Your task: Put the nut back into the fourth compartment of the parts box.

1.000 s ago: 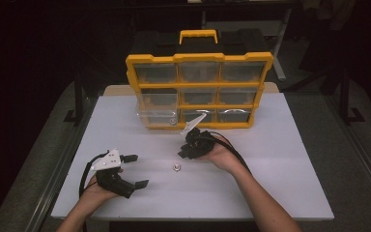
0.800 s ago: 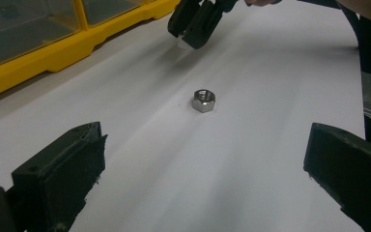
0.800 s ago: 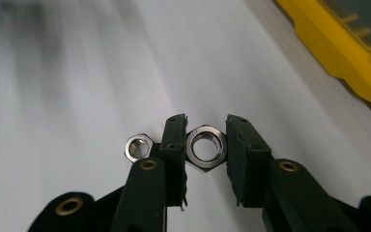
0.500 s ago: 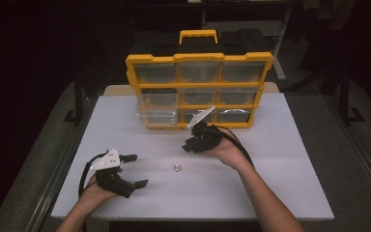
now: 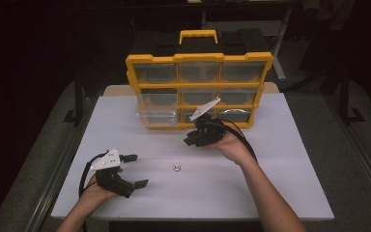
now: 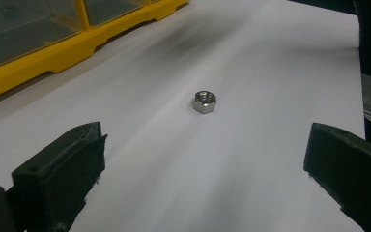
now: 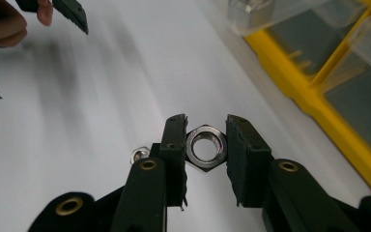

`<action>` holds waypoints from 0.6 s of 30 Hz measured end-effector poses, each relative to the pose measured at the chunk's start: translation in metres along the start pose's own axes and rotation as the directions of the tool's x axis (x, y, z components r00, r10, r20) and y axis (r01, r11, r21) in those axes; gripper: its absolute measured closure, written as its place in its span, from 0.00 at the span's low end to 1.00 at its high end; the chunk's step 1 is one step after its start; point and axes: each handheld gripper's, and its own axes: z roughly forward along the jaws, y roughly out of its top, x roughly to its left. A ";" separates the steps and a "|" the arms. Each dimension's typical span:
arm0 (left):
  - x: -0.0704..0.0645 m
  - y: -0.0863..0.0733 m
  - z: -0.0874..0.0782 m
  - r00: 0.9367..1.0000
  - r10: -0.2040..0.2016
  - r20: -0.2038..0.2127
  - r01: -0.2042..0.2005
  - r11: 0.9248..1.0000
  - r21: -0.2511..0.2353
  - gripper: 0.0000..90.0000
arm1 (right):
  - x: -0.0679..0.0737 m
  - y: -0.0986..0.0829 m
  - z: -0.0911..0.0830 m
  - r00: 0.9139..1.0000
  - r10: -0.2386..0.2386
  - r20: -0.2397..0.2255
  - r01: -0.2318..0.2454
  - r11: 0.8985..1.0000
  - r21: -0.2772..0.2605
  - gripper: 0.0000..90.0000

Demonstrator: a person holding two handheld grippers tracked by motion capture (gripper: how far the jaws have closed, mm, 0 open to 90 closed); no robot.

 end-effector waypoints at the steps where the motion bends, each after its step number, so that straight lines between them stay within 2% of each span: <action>1: 0.000 0.000 0.000 1.000 -0.005 -0.002 0.005 1.000 0.000 0.01 | -0.001 0.001 -0.002 1.000 -0.006 0.002 0.006 1.000 -0.004 0.76; 2: 0.000 0.000 0.000 1.000 -0.006 -0.001 0.006 1.000 0.000 0.01 | -0.002 0.003 -0.004 1.000 -0.016 0.010 0.016 1.000 -0.009 0.76; 3: 0.000 0.000 0.000 1.000 -0.006 -0.002 0.006 1.000 -0.001 0.01 | -0.001 0.004 -0.006 1.000 0.002 0.007 -0.001 1.000 -0.019 0.77; 5: -0.001 0.000 0.000 1.000 -0.012 -0.003 0.012 1.000 -0.008 0.01 | -0.002 0.006 -0.009 1.000 0.005 -0.003 -0.005 0.999 -0.032 0.76; 6: -0.001 0.000 0.000 1.000 -0.016 -0.003 0.016 1.000 -0.013 0.01 | -0.003 0.007 -0.010 1.000 -0.007 0.009 0.008 0.999 -0.034 0.77; 11: 0.000 0.000 0.000 1.000 -0.011 -0.004 0.011 1.000 -0.010 0.01 | -0.004 0.015 -0.018 1.000 -0.001 0.012 0.001 0.999 -0.042 0.77; 13: 0.000 0.000 0.000 1.000 0.003 -0.004 -0.003 1.000 -0.009 0.01 | -0.005 0.019 -0.022 1.000 0.000 0.016 0.001 0.999 -0.047 0.77; 14: 0.000 0.000 0.000 1.000 -0.004 -0.004 0.004 1.000 -0.008 0.01 | -0.007 0.022 -0.024 1.000 -0.020 0.019 0.021 0.998 -0.056 0.76; 15: 0.000 0.000 0.000 1.000 -0.004 -0.004 0.004 1.000 -0.009 0.01 | -0.007 0.022 -0.024 1.000 -0.020 0.019 0.021 0.998 -0.056 0.76; 18: 0.000 0.000 0.000 1.000 -0.003 -0.004 0.003 1.000 -0.009 0.01 | -0.008 0.028 -0.030 1.000 0.001 0.015 0.000 0.998 -0.061 0.77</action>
